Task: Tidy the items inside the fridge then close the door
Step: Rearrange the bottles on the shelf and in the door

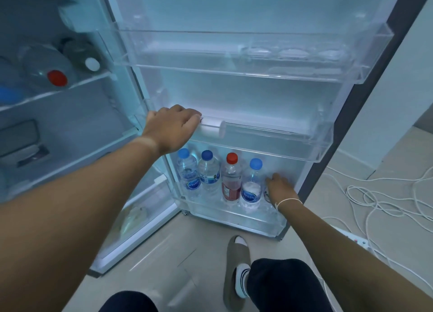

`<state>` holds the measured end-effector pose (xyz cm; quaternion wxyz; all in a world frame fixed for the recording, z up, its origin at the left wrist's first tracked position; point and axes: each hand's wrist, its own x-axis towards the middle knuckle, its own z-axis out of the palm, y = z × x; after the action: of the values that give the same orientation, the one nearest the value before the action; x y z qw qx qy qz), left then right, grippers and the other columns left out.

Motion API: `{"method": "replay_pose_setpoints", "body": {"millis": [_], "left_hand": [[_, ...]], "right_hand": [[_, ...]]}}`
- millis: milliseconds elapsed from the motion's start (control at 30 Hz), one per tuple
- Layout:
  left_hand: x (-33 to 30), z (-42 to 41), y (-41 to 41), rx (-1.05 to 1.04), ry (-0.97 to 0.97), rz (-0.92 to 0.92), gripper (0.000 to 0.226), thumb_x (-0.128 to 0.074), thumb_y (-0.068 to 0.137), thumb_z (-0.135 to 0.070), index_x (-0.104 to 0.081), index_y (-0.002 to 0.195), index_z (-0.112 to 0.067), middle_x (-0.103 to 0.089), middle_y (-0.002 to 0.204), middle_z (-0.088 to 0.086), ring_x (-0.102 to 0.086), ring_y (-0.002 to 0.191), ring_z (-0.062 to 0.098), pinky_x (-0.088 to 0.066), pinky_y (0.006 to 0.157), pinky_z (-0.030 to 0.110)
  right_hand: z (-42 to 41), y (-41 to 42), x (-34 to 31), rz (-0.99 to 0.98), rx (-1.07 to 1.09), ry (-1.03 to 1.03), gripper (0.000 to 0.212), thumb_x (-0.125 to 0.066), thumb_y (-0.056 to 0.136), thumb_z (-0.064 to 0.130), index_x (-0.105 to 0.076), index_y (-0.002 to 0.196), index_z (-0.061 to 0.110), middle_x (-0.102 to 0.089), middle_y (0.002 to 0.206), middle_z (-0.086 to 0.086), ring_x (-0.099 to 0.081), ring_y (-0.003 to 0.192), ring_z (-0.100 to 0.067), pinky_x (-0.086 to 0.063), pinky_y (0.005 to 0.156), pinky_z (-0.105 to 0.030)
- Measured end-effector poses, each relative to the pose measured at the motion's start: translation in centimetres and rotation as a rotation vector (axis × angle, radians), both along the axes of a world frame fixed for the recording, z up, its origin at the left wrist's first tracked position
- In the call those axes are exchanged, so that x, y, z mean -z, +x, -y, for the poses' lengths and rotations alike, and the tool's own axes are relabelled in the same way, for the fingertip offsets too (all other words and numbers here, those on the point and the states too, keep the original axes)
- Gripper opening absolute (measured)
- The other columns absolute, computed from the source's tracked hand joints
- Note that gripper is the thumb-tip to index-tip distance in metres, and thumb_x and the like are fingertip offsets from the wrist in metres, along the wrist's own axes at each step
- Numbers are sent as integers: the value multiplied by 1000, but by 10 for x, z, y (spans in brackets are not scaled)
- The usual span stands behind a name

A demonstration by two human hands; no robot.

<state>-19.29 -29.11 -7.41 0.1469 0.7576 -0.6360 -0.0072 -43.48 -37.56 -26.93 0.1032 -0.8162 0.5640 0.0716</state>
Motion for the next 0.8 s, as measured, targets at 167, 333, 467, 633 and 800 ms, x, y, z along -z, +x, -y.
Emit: {"method": "replay_pose_setpoints", "body": {"millis": [167,333,467,633,800], "left_hand": [[-1,-1,0,-9,19,-14,54,-16,84,-47,-55,122,-39,-56,130,3,-46,123,29,-26,100,43],[-1,-2,-1,-16,50,-25,48,-18,91,-45,-51,127,-39,-54,134,3,-44,126,29,-25,102,42],[-4,-4,-1,-12,78,-23,46,-19,96,-40,-51,128,-35,-54,133,6,-45,125,30,-25,102,42],[-5,-7,2,30,58,-35,51,-18,89,-42,-62,104,-22,-62,113,11,-51,115,30,-30,97,41],[3,-25,7,23,-110,-171,49,-32,94,-40,-54,130,-16,-46,143,14,-36,136,29,-24,114,39]], "right_hand": [[-10,0,-11,79,21,18,56,-54,89,10,-32,140,10,-39,134,-18,-48,118,-36,-43,98,-40],[-21,-3,-35,89,39,-6,57,-58,86,12,-35,138,10,-42,132,-16,-49,118,-33,-45,97,-39],[-39,-5,-48,129,36,-37,49,-52,91,14,-39,138,13,-45,132,-13,-53,115,-30,-46,97,-36],[-63,-1,-55,148,-14,-67,42,-46,94,21,-44,136,17,-52,128,-10,-56,112,-27,-48,96,-33],[-80,17,-66,196,-76,-58,41,-43,94,20,-47,135,18,-53,129,-8,-55,113,-28,-46,96,-33]]}}
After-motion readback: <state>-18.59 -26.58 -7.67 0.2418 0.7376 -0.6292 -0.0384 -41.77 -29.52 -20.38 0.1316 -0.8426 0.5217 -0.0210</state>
